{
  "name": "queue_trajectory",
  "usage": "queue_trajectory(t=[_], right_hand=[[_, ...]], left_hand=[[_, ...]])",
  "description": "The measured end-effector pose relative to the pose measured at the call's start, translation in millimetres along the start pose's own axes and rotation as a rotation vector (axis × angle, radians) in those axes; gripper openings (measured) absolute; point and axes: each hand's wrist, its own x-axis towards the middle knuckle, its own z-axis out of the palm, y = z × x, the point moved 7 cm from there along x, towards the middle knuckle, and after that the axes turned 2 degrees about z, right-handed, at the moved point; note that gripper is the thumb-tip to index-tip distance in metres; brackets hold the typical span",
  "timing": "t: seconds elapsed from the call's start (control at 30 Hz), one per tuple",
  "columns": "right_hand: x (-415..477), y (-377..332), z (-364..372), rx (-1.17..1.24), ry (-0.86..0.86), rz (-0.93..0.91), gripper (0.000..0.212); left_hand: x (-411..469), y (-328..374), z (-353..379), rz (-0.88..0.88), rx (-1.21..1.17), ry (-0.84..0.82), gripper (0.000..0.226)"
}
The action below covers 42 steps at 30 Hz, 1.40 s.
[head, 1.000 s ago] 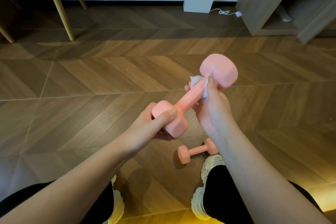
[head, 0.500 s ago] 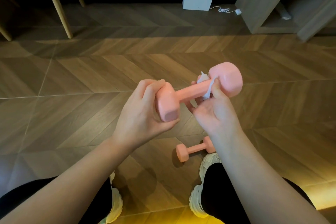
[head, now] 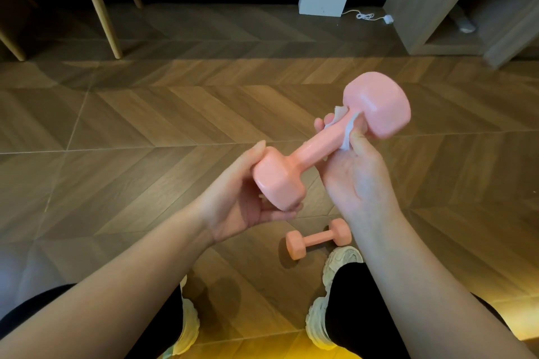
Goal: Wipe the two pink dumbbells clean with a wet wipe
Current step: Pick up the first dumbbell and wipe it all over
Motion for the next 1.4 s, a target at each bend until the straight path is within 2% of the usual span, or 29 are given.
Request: queue_trajectory(t=[0.1,0.17,0.23,0.3,0.37,0.47,0.57,0.6,0.67,0.73,0.87,0.93,1.03,1.1,1.17,1.23,1.3,1.37,1.4], right_hand=[[1,1,-2,0.011,0.039,-0.017,0.063],[2,1,-5,0.004,0.043,-0.015,0.053],[2,-3,-7,0.007,0.033,-0.017,0.045],[1,-8,-5,0.018,0.016,-0.025,0.049],[1,-9,-4,0.010,0.004,-0.028,0.050],[1,-5,-6,0.008,0.037,-0.018,0.063],[2,-4,-6,-0.004,0.031,-0.011,0.064],[3,-4,-7,-0.003,0.024,-0.011,0.061],[5,-3,-9,0.018,0.030,-0.006,0.063],[7,-3,-10,0.005,0.022,-0.001,0.055],[6,-4,-6,-0.019,-0.007,-0.011,0.026],[5,-5,-5,-0.032,-0.028,-0.015,0.017],[5,-4,-6,-0.042,-0.035,-0.015,0.020],[4,-5,-6,-0.030,-0.019,-0.016,0.035],[4,-8,-6,-0.018,0.001,-0.026,0.060],[5,-8,-7,-0.011,0.011,-0.021,0.070],[6,-8,-8,-0.019,0.003,-0.012,0.057],[7,-7,-9,-0.033,-0.002,-0.012,0.042],[7,-6,-9,-0.028,-0.005,-0.010,0.041]], left_hand=[[-1,4,-2,0.214,0.195,0.085,0.081],[-4,12,-5,0.340,0.345,0.174,0.080],[-5,20,-5,0.406,0.372,0.174,0.082],[-2,20,-5,0.358,0.318,0.149,0.081],[2,13,-3,0.215,0.273,0.104,0.084],[3,0,2,0.040,0.178,0.040,0.090],[3,2,1,0.114,0.043,0.037,0.079],[3,4,0,0.168,0.036,0.030,0.083],[3,9,-5,0.266,0.092,0.058,0.098],[2,14,-9,0.314,0.141,0.091,0.091],[1,10,-9,0.192,0.224,0.107,0.076],[1,4,-8,0.114,0.222,0.123,0.083],[1,5,-5,0.141,0.100,0.146,0.078],[2,9,-3,0.206,0.029,0.096,0.087],[2,13,-4,0.293,0.087,0.063,0.099],[1,18,-5,0.353,0.175,0.075,0.084],[-1,21,-4,0.335,0.209,0.097,0.070],[-1,17,-3,0.255,0.206,0.112,0.072],[0,14,-3,0.217,0.208,0.125,0.075]])
